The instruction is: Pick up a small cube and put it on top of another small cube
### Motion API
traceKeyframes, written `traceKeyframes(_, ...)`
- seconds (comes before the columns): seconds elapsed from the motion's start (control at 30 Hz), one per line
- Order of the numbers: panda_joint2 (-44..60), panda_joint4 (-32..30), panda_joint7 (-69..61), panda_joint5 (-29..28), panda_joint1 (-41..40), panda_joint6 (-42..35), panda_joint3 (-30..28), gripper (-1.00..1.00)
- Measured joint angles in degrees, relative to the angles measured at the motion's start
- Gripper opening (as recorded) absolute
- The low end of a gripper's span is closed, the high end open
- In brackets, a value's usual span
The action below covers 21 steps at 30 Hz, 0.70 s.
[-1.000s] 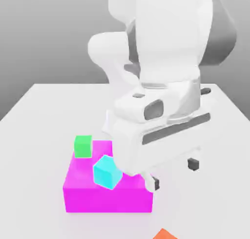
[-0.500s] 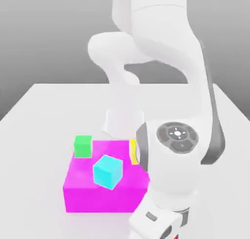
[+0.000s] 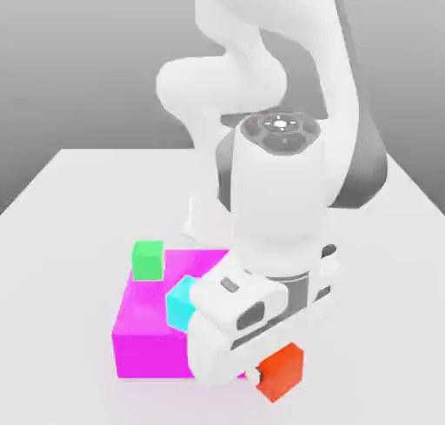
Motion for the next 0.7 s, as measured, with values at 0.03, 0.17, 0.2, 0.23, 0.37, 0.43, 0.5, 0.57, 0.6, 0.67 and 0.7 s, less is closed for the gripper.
traceKeyframes(0.03,-2.03,-1.23,1.79,-0.26,-0.53,-0.80,-0.46,-1.00)
traceKeyframes(0.17,-10.27,-6.17,9.76,-2.46,-3.37,-3.90,-1.36,-1.00)
traceKeyframes(0.2,-12.34,-7.41,11.90,-3.20,-4.00,-4.66,-1.36,-1.00)
traceKeyframes(0.23,-14.43,-8.65,14.06,-3.98,-4.66,-5.43,-1.29,-1.00)
traceKeyframes(0.37,-22.71,-13.60,22.90,-7.39,-8.38,-8.44,-0.61,-1.00)
traceKeyframes(0.43,-24.50,-15.69,25.96,-8.54,-9.87,-8.04,-0.30,-1.00)
traceKeyframes(0.5,-22.07,-17.10,26.48,-8.55,-10.16,-4.19,-0.35,-1.00)
traceKeyframes(0.57,-18.61,-18.33,26.33,-8.20,-10.38,0.48,-0.24,-1.00)
traceKeyframes(0.6,-17.58,-18.68,26.28,-8.12,-10.37,1.86,-0.28,1.00)
traceKeyframes(0.67,-17.58,-18.68,26.28,-8.11,-10.37,1.86,-0.28,1.00)
traceKeyframes(0.7,-17.58,-18.68,26.28,-8.11,-10.37,1.86,-0.28,1.00)
